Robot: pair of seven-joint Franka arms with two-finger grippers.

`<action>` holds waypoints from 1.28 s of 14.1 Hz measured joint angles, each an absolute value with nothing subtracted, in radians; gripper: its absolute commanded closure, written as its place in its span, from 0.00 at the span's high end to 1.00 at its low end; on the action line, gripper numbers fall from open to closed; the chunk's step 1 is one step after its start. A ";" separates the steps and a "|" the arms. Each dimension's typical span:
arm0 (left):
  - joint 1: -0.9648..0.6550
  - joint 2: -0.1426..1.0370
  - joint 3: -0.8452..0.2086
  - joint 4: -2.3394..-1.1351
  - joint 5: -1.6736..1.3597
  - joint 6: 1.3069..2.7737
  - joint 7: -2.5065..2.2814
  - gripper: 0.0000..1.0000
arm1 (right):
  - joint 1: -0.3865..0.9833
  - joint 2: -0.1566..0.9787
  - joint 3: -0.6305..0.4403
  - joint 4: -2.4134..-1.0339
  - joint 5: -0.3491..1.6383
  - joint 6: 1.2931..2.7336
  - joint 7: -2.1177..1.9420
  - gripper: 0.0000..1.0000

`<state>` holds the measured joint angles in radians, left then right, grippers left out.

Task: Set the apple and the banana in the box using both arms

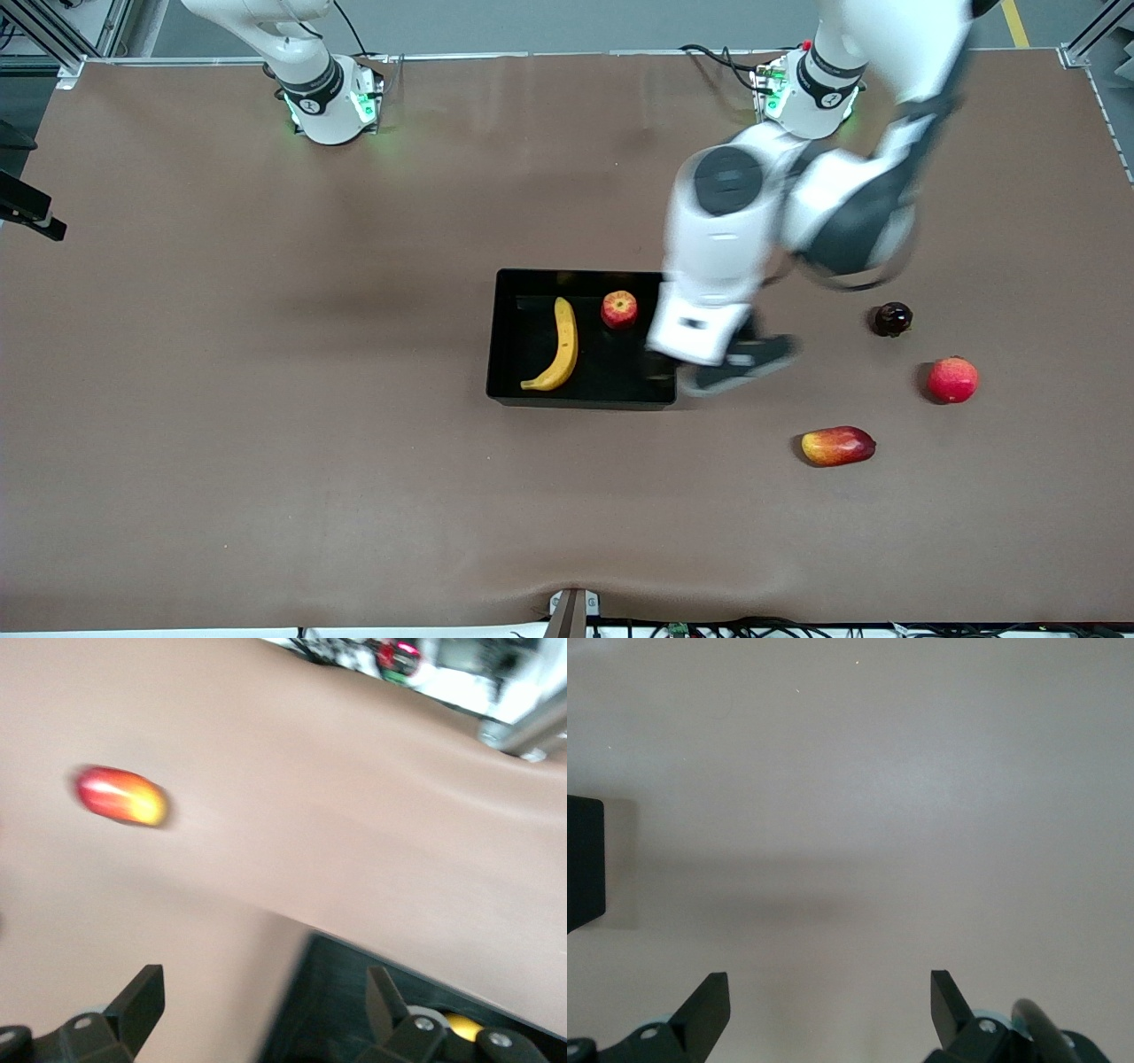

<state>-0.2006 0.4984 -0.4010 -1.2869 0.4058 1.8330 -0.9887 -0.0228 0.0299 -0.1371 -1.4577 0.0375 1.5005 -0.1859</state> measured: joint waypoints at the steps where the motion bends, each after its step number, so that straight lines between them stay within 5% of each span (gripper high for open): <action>1: -0.152 0.469 -0.400 -1.290 0.392 1.788 -0.916 1.00 | -0.023 0.030 -0.137 -1.458 0.037 1.500 -0.186 1.00; 6: 0.060 0.382 -0.401 -1.297 0.266 1.727 -0.563 1.00 | -0.023 0.030 -0.137 -1.457 0.037 1.501 -0.186 1.00; 10: 0.083 0.295 -0.376 -1.329 0.234 1.639 -0.426 1.00 | -0.023 0.030 -0.137 -1.457 0.037 1.501 -0.186 1.00; 15: 0.016 0.075 -0.148 -1.535 0.083 1.627 -0.204 1.00 | -0.023 0.030 -0.137 -1.456 0.037 1.501 -0.186 1.00; 18: 0.002 -0.039 -0.099 -1.632 0.056 1.626 -0.148 1.00 | -0.023 0.030 -0.137 -1.456 0.037 1.501 -0.186 1.00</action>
<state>0.0017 -0.0391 -0.0989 -1.6317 0.0563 1.6264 -0.1483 -0.0228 0.0299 -0.1374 -1.4564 0.0375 1.5007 -0.1859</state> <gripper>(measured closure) 0.000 0.000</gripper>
